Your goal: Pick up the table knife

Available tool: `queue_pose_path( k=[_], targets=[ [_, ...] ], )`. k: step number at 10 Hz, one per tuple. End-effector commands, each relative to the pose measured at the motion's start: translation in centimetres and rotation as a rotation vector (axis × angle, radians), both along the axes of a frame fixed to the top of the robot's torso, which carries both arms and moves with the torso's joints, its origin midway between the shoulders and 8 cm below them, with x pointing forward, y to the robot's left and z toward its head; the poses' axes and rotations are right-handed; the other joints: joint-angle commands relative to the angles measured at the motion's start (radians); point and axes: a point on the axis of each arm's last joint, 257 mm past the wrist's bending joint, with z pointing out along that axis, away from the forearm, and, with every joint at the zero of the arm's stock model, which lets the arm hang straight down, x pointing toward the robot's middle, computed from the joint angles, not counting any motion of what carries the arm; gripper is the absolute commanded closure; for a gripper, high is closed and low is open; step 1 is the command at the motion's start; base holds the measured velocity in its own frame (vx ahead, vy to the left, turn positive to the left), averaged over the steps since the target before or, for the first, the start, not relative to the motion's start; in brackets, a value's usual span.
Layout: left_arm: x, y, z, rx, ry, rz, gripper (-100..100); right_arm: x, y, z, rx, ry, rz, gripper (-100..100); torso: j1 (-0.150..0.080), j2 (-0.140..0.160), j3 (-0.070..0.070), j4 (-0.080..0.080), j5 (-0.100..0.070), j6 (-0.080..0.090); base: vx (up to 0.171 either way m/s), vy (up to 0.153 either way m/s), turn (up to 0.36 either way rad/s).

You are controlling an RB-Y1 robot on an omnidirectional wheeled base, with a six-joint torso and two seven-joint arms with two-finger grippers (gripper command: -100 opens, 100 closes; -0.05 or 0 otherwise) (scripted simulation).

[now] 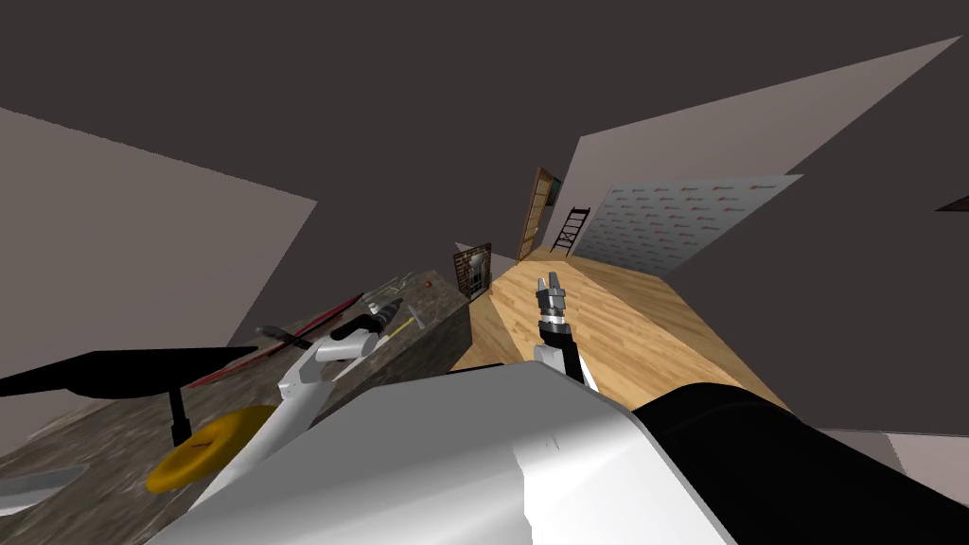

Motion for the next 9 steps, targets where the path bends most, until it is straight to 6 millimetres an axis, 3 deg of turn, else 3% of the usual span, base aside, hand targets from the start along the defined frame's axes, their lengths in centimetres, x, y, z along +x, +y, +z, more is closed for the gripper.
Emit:
queue_pose_path(
  k=[1, 4, 9],
  targets=[
    [-0.3, 0.4, -0.6, 0.003, 0.033, 0.007, -100, 0.0, 0.0, 0.0, 0.0, 0.0, 0.0, 0, 0.0, 0.0, 0.0, 0.0, 0.0, 0.0, 0.008, -0.001, 0.013],
    [-0.4, 3.1, -1.5, 0.039, 0.128, 0.025, -100, 0.0, 0.0, 0.0, 0.0, 0.0, 0.0, 0, 0.0, 0.0, 0.0, 0.0, 0.0, 0.0, 0.017, -0.006, -0.134],
    [-1.7, 4.7, -3.1, 0.047, 0.24, 0.047, -100, 0.0, 0.0, 0.0, 0.0, 0.0, 0.0, 0, 0.0, 0.0, 0.0, 0.0, 0.0, 0.0, 0.014, -0.002, -0.068]
  ],
)
